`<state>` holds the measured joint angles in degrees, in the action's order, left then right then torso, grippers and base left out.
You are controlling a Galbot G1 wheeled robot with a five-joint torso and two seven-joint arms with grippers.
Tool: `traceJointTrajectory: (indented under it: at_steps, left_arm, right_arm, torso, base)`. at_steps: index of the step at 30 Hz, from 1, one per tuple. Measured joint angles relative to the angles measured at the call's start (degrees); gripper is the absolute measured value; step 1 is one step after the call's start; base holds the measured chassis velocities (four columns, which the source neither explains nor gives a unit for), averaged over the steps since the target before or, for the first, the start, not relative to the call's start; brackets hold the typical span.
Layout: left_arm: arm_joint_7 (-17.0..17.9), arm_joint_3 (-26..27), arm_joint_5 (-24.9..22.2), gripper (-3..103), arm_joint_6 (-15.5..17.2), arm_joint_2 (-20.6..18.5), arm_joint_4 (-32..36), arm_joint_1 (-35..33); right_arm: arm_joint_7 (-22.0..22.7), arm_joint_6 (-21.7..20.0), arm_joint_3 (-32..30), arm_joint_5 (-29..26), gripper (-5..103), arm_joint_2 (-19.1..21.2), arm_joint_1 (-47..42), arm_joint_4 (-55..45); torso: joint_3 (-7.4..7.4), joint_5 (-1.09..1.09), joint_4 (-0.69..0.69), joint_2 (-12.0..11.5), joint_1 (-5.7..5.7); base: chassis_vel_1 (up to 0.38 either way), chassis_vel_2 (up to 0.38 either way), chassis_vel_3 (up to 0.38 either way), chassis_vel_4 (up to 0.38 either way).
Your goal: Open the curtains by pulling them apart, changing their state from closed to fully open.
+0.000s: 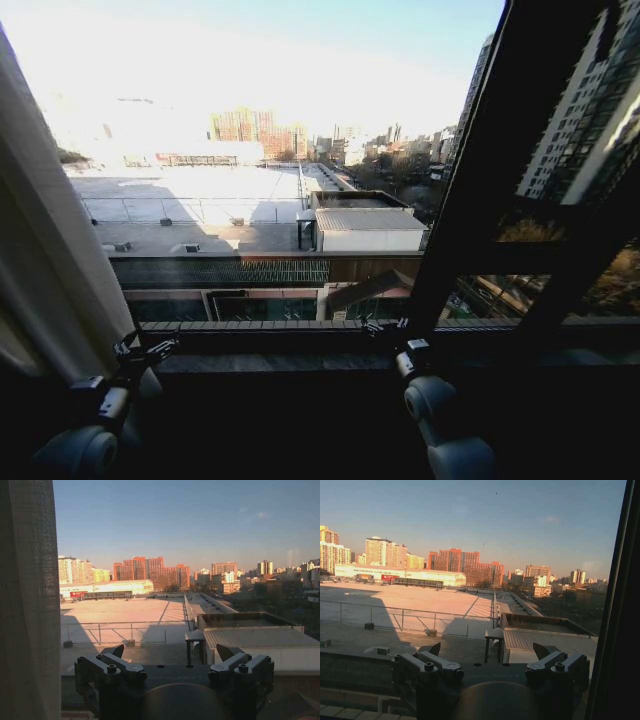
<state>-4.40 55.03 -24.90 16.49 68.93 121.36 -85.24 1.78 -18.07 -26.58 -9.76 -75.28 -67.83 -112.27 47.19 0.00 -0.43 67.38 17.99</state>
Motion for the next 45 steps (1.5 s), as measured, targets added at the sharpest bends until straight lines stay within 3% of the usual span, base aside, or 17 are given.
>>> traceJointTrajectory:
  at_steps: [12,45]
  left_arm:
    - [-0.6,-0.8,0.0,100,-0.3,-0.3,-1.0,0.6]
    - [-1.3,0.8,-0.1,100,-2.6,-0.1,-3.3,0.4]
  right_arm:
    - [-0.1,0.0,-0.9,0.1,100,-0.8,-0.2,0.5]
    - [0.8,-1.4,-1.3,1.8,100,-0.6,0.1,0.1]
  torso:
    - [0.00,0.01,-0.01,0.0,0.01]
    - [0.00,0.00,0.00,0.0,0.01]
  base:
    - [-0.168,-0.254,0.169,0.247]
    - [-0.290,-0.401,0.285,0.405]
